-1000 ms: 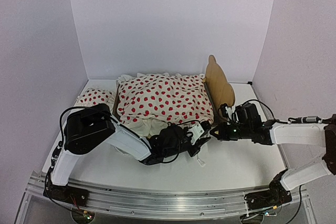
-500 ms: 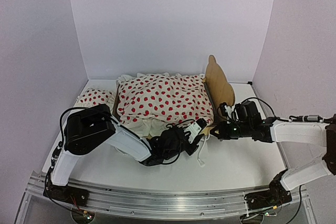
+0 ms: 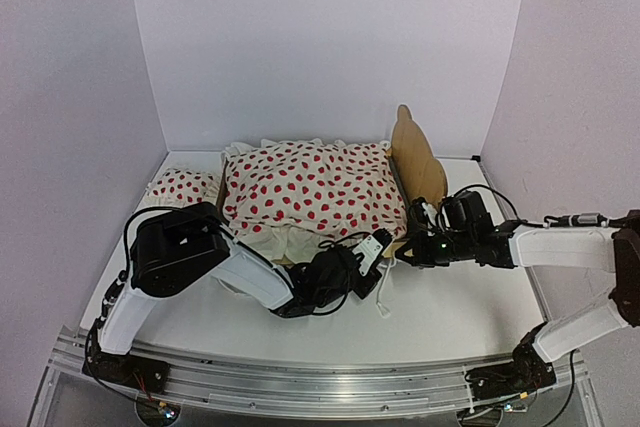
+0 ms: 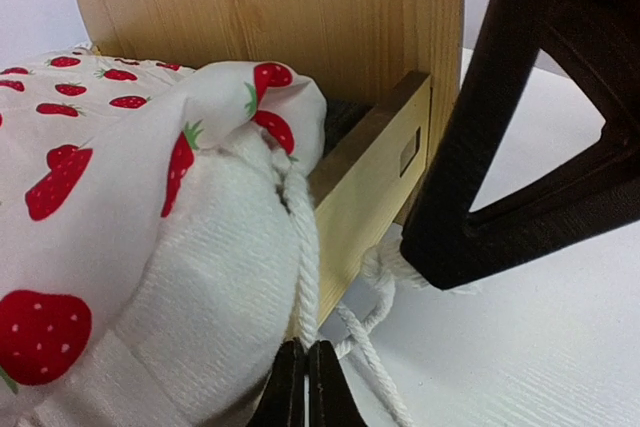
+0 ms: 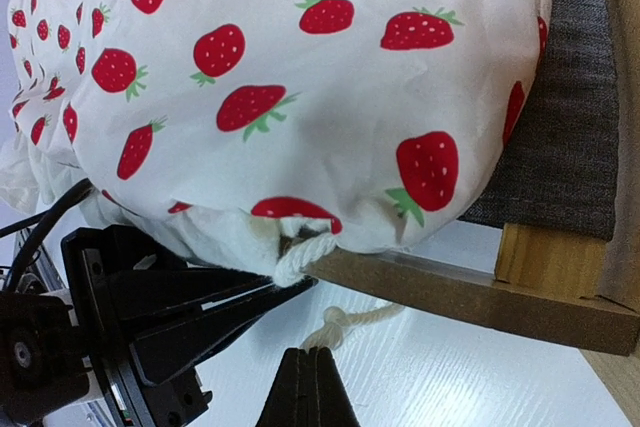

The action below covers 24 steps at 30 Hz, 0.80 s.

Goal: Set up the pet bed

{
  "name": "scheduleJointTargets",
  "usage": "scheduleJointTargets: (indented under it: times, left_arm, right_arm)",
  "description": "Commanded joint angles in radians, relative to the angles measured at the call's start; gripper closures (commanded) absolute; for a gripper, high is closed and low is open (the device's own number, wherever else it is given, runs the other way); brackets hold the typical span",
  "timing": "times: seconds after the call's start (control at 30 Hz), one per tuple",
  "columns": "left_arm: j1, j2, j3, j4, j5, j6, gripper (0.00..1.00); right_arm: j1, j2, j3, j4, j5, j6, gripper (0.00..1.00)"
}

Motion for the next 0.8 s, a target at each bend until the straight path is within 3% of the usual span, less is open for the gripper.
scheduleJointTargets:
  times: [0.0,0.4,0.63,0.77]
  left_arm:
    - [0.009,-0.003,0.035,0.029,0.001,0.002,1.0]
    - [0.015,-0.038,0.009,0.026,0.051,0.005,1.0]
    - [0.014,-0.114,-0.055,0.087,0.253,0.019,1.0]
    - [0.016,-0.149,-0.072,0.105,0.294,0.036,1.0]
  right_arm:
    - [-0.005,0.01,0.023,-0.001,-0.023,-0.001,1.0]
    - [-0.019,-0.007,-0.003,0.006,-0.047,-0.006,1.0]
    - [-0.021,-0.005,-0.015,0.006,-0.05,-0.015,1.0]
    - [-0.033,0.04,-0.014,0.063,-0.1,-0.011,1.0]
